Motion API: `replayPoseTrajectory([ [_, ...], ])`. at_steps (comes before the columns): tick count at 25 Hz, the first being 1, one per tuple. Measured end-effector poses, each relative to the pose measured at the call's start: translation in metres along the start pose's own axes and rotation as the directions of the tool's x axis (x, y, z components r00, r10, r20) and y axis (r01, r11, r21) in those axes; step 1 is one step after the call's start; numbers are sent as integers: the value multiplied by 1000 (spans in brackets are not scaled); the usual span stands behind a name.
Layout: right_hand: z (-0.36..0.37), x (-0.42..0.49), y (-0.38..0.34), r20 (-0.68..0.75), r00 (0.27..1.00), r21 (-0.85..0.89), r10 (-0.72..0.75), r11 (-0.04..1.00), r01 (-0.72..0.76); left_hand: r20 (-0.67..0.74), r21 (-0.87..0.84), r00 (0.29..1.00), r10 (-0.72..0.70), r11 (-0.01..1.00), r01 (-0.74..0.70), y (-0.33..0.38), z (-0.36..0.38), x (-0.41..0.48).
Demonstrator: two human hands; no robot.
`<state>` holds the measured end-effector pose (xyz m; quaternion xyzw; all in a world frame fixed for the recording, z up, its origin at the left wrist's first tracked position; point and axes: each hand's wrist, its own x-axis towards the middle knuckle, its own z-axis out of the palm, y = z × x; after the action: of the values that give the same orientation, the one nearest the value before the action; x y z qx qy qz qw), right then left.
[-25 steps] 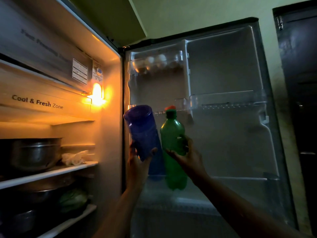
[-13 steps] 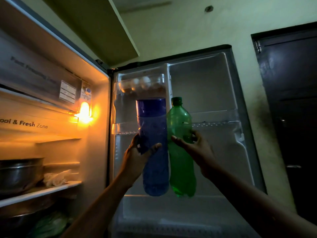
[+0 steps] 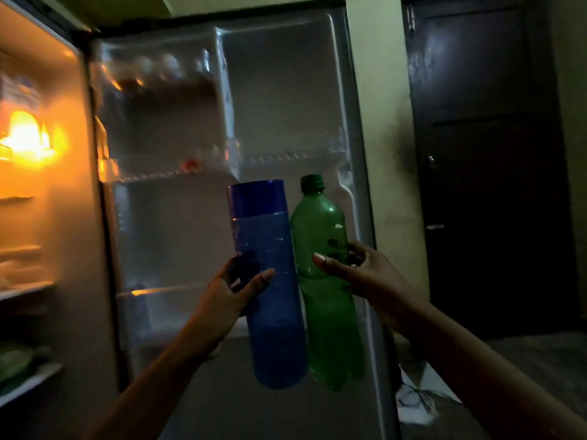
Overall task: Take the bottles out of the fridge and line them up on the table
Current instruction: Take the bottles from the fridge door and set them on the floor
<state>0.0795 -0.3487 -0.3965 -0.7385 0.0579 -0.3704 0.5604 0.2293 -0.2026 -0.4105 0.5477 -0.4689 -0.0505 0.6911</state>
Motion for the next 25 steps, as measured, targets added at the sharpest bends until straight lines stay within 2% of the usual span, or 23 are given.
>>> replayPoseTrajectory([
  [4,-32,-47,51,-108,983,-77,146,985,-155,80,-14,983,-166,986,167,-59,40,-38],
  [10,-86,-110,126,-226,919,-161,322,918,-361,209,-9,924,-321,944,330,-137,109,-97],
  [14,-112,-135,172,-294,859,-185,419,857,-482,185,13,886,-426,902,431,-182,156,-128],
  [18,-140,-130,202,-379,825,-201,419,833,-515,181,52,894,-410,912,407,-209,196,-125],
  [25,-204,-79,263,-481,810,-223,335,847,-483,167,74,940,-297,955,288,-251,267,-55],
])
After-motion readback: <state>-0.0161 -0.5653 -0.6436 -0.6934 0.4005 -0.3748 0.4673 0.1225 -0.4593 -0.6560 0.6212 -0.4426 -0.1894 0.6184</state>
